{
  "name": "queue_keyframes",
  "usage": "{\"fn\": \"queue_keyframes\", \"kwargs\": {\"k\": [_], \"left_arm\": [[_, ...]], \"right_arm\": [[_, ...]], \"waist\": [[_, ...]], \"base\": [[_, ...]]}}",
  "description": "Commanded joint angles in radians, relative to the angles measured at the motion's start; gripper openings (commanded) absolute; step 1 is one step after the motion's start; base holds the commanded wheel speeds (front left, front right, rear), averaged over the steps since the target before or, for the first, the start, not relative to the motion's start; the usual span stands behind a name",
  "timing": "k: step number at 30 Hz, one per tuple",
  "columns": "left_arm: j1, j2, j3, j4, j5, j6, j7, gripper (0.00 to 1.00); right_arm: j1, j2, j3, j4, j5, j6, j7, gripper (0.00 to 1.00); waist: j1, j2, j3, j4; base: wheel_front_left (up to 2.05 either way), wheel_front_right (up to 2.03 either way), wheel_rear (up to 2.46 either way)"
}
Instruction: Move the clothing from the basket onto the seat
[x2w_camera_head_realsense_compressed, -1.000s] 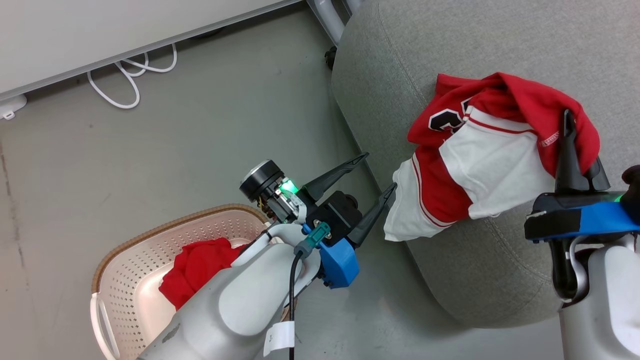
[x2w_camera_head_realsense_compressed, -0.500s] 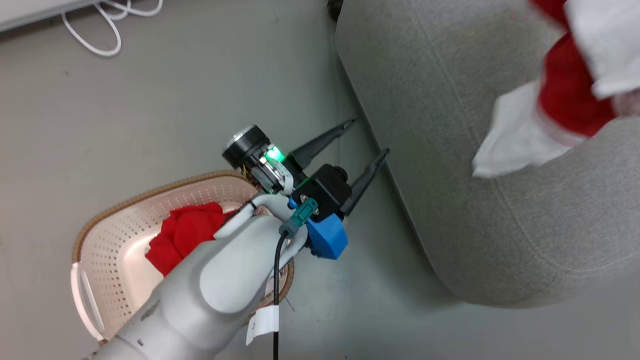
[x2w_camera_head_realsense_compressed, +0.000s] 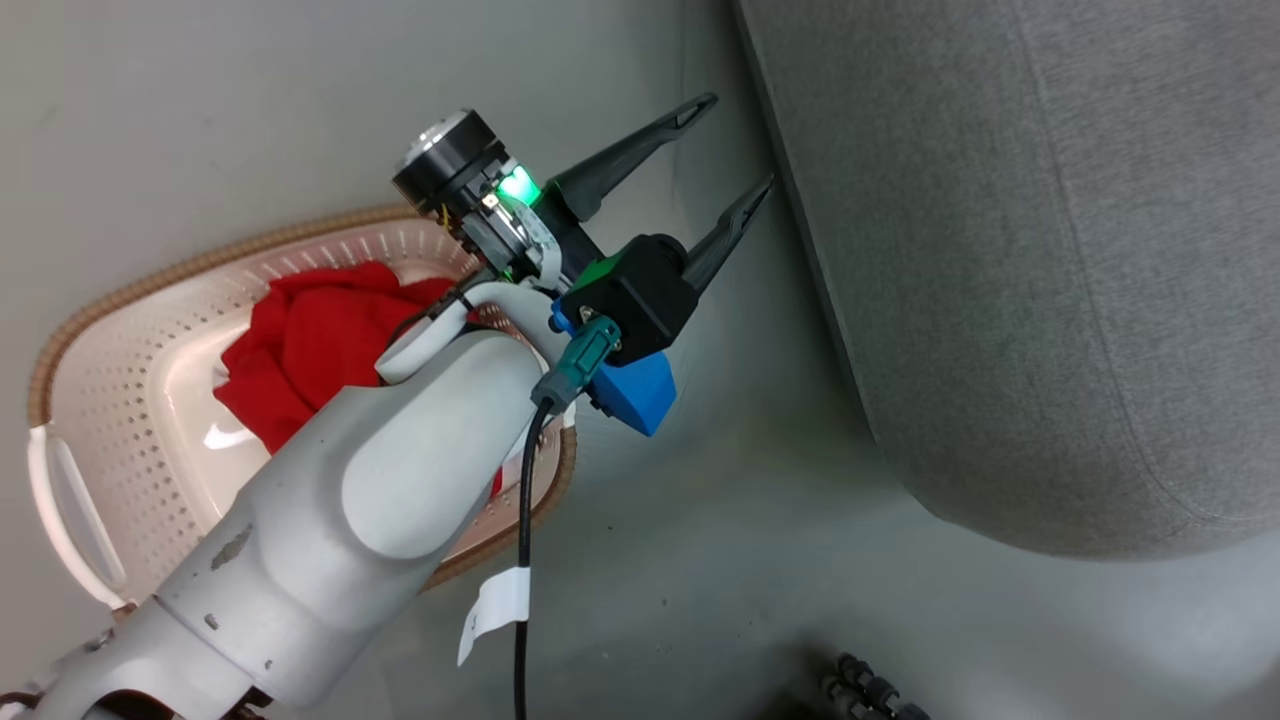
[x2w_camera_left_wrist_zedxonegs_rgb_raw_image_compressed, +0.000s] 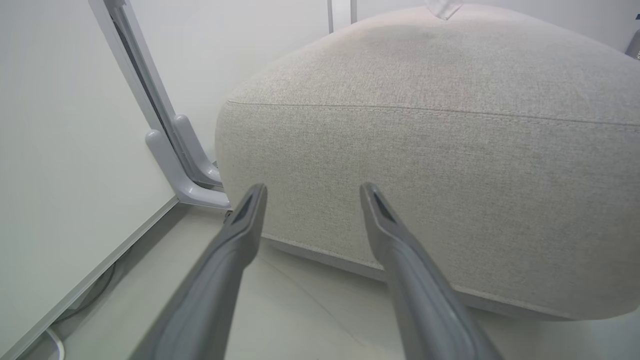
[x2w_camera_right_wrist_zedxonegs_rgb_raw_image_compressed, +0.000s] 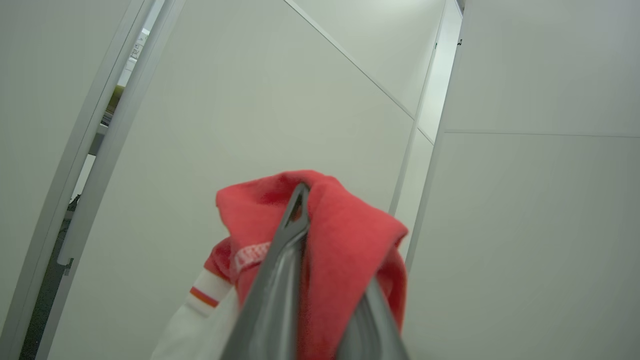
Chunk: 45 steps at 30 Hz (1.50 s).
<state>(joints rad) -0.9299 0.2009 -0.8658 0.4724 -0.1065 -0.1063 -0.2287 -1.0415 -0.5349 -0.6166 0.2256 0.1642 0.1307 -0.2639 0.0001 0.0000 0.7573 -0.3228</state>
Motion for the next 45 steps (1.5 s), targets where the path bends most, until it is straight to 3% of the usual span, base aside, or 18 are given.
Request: {"fn": "queue_keyframes", "kwargs": {"k": [1, 13, 26, 27, 28, 29, 39, 45], "left_arm": [[-0.018, 0.014, -0.001, -0.011, 0.003, 0.000, 0.005, 1.00], [-0.035, 0.033, -0.022, -0.070, 0.005, 0.005, 0.032, 1.00], [-0.044, 0.027, -0.031, -0.065, -0.009, 0.014, 0.020, 1.00], [-0.045, 0.027, -0.032, -0.064, -0.011, 0.016, 0.018, 1.00], [-0.043, 0.027, -0.032, -0.062, -0.013, 0.016, 0.016, 1.00], [-0.040, 0.027, -0.032, -0.059, -0.015, 0.018, 0.014, 1.00], [0.012, 0.005, -0.020, -0.025, -0.049, 0.048, -0.024, 1.00], [0.067, -0.023, 0.022, -0.016, -0.094, 0.078, -0.037, 1.00]], "right_arm": [[-0.002, 0.005, 0.004, 0.025, -0.003, 0.000, -0.001, 0.00], [0.087, 0.156, 0.028, 0.197, -0.055, 0.000, -0.001, 0.00], [0.162, 0.213, 0.027, 0.353, -0.066, 0.000, -0.001, 0.00], [0.165, 0.218, 0.024, 0.355, -0.068, 0.000, -0.001, 0.15], [0.171, 0.225, 0.021, 0.357, -0.070, 0.000, -0.001, 0.47], [0.177, 0.231, 0.019, 0.358, -0.072, 0.000, -0.001, 1.00], [0.358, 0.269, 0.013, 0.173, -0.101, 0.000, -0.001, 1.00], [0.458, 0.272, 0.062, 0.039, -0.118, 0.000, -0.001, 1.00]], "waist": [[-0.0001, 0.0000, 0.052, -0.009], [-0.0001, 0.0000, 0.116, 0.006], [-0.0001, 0.0000, 0.121, 0.032], [-0.0001, 0.0000, 0.119, 0.032], [-0.0001, 0.0000, 0.116, 0.032], [-0.0001, 0.0000, 0.111, 0.033], [-0.0001, 0.0000, -0.017, 0.039], [-0.0001, 0.0000, -0.134, 0.062]], "base": [[0.00, 0.00, 0.00], [0.00, 0.00, 0.00], [0.00, 0.00, 0.00], [0.00, 0.00, 0.00], [0.00, 0.00, 0.00], [0.00, 0.00, 0.00], [0.00, 0.00, 0.00], [0.00, 0.00, 0.00]]}}
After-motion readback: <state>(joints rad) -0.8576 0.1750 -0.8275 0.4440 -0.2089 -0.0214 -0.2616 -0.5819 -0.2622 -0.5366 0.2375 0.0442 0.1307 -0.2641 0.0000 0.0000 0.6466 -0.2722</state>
